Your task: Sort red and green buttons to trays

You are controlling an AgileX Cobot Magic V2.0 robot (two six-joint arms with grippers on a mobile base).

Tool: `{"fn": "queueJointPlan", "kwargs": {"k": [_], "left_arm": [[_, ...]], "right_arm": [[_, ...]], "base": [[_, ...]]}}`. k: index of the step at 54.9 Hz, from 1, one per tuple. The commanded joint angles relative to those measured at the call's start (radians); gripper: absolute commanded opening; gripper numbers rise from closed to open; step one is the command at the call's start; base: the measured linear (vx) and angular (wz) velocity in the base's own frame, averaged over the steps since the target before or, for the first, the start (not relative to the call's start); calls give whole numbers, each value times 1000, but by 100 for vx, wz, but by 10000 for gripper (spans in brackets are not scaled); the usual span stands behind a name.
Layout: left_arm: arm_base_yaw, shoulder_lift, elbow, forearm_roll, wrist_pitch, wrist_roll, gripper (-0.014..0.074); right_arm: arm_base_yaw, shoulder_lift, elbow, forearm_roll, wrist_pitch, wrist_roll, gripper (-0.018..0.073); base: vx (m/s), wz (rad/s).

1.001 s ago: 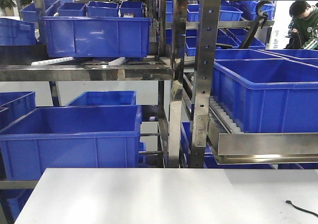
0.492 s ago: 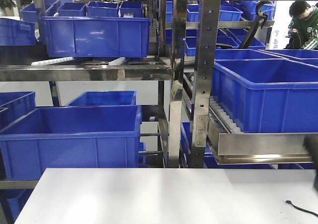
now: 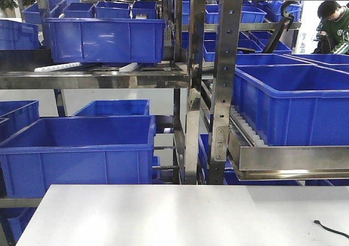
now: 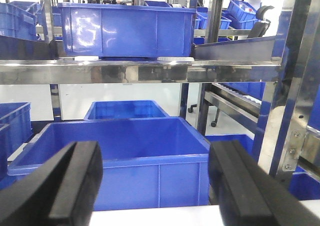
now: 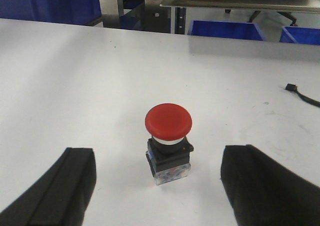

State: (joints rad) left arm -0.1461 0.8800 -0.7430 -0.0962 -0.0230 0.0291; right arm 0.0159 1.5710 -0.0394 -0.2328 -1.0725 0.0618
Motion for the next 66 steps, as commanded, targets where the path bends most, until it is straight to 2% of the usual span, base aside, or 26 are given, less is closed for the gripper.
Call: {"fn": "queueJointPlan", "kwargs": {"k": [1,10,21,30,36,47,59,66], "left_arm": [[0,-8,-42,-3,-91,-1,578],[0,-8,-42,-3,-91,-1,578],[0,-8,-42,-3,-91,-1,578],[0,-8,-42,-3,-91,-1,578],[0,-8,-42,-3,-91,-1,578],[0,-8,-42,-3,-90,-1,578],[0,-8,-42,-3,-70,-1,578],[0,-8,-42,-2,-16,-1,578]], "right_arm": [[-6,114,-16,-7,-318,-34,556],[-6,264,-100,-38,-314,-112,556],[-6,393,-232,-26,-313,-108,556],[-6,474,-339,-73,-313,-98,538],[-6,493,-365,-76,-313,-99,433],[-6,490,-349,-90,-313,-98,-19],[-6,353,-273,-127,-308,-88,-10],[-6,174,-232,-127,-229,-69,-9]], "base": [[0,0],[0,0],[0,0],[0,0],[0,0],[0,0],[0,0],[0,0]]}}
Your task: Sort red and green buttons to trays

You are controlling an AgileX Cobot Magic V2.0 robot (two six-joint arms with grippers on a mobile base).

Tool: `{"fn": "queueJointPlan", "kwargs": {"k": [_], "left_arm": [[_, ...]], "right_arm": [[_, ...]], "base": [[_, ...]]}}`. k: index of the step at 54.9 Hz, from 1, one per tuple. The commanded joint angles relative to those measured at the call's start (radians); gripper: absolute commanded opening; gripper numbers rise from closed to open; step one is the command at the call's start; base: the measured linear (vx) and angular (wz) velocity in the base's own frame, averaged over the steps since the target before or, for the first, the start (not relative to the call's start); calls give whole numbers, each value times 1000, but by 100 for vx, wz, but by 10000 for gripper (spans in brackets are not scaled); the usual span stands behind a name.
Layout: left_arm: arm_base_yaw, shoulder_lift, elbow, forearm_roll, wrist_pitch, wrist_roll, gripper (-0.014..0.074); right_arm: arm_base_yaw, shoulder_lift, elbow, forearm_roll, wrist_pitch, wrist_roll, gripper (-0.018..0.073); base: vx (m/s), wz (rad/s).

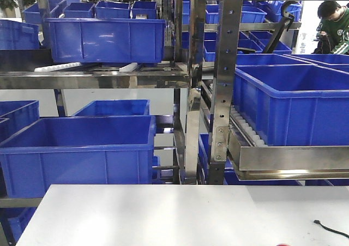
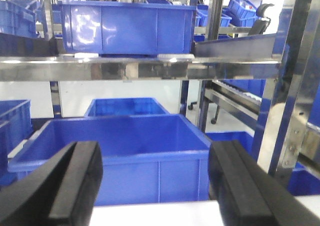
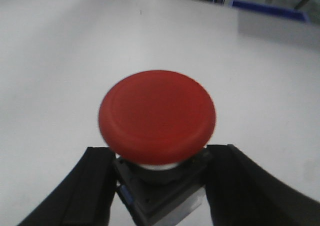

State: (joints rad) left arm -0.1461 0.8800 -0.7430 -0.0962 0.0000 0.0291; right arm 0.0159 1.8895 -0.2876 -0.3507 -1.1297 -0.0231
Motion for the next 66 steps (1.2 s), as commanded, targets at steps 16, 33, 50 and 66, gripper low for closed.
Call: {"fn": "queueJointPlan", "kwargs": {"k": [16,33,50,66], "left_arm": [[0,-8,-41,-4,182,149,578],[-2,107,319,-303,10,420,578],[-2,464,430,-309,-415,320,578],[-2,667,431,42,-418,-92,578]], "right_arm": [[-6,-673,26,-100,266,208,-9],[-6,-1134,26,-213,604,326,-9],[-6,-1143,26,-212,632,326,-9],[-6,-1143,26,-212,632,326,-9]], "base": [[0,0],[0,0],[0,0],[0,0]]}}
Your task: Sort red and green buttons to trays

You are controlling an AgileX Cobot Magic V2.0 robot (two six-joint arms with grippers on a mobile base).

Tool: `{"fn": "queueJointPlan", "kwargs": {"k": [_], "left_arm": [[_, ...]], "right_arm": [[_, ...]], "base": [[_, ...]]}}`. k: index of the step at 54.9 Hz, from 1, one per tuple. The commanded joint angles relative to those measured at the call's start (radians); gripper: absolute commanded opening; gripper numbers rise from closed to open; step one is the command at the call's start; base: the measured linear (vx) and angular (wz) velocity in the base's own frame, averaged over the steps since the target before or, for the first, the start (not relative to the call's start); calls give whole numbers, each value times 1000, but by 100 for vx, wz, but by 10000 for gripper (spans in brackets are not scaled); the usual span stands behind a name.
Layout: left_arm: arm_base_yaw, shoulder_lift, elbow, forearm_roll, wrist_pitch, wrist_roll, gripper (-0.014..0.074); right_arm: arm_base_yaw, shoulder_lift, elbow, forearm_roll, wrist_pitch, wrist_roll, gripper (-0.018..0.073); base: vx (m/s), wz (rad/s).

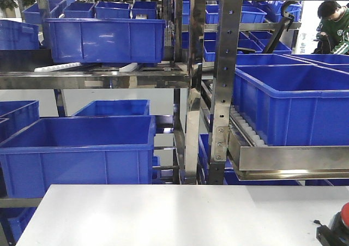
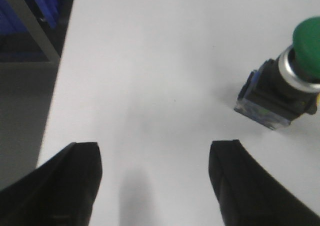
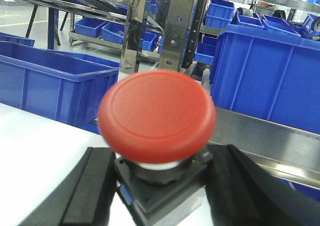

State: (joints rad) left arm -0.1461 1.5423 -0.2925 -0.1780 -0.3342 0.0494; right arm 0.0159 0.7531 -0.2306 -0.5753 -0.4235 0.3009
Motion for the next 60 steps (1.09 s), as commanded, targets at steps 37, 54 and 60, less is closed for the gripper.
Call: {"fn": "queueJointPlan", "kwargs": {"k": [37,54,60], "left_arm": [[-1,179,-19,648,-453,-285,578],[-1,320,-19,492,-684,-204,578],[-1,371,-19,492,-729,-204,578]], "right_arm": [[-6,-7,-31,13,-74,2,-9],[-6,-7,-31,13,-75,2,-9],[-6,-7,-31,13,-78,2,-9]], "base": [[0,0],[0,0],[0,0]]}}
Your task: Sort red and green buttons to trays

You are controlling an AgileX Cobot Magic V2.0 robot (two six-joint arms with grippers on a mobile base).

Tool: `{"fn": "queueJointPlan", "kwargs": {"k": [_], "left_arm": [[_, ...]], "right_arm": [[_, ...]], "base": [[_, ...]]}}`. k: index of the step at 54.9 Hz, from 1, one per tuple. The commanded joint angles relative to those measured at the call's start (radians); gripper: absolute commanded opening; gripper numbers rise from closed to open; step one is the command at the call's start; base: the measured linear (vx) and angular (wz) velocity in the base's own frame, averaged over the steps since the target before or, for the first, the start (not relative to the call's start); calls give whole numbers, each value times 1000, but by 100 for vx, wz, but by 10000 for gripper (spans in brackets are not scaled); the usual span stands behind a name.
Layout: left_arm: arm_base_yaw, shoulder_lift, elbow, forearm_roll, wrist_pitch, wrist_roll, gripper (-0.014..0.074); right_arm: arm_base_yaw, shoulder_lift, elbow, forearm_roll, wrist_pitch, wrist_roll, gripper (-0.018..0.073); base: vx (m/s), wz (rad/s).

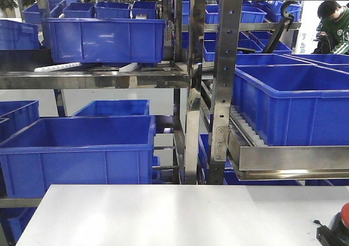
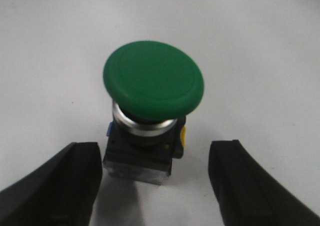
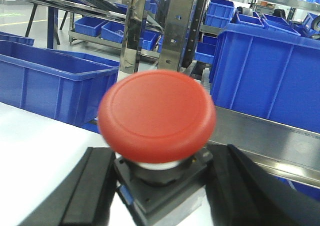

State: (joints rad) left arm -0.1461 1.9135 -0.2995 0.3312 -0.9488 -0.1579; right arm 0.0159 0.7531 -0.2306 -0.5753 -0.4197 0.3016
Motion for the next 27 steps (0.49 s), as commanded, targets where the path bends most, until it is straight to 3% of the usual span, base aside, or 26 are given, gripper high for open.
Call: {"fn": "queueJointPlan", "kwargs": {"k": [1,27], "left_arm": [[-1,10,-12,-17,-122,4,578],[-1,192,-14,-25,-393,34,578]], "right_arm": [[-6,-7,-31,13,-82,1,-9],[-6,-7,-31,13,-82,1,-9]], "base": [[0,0],[0,0]]}}
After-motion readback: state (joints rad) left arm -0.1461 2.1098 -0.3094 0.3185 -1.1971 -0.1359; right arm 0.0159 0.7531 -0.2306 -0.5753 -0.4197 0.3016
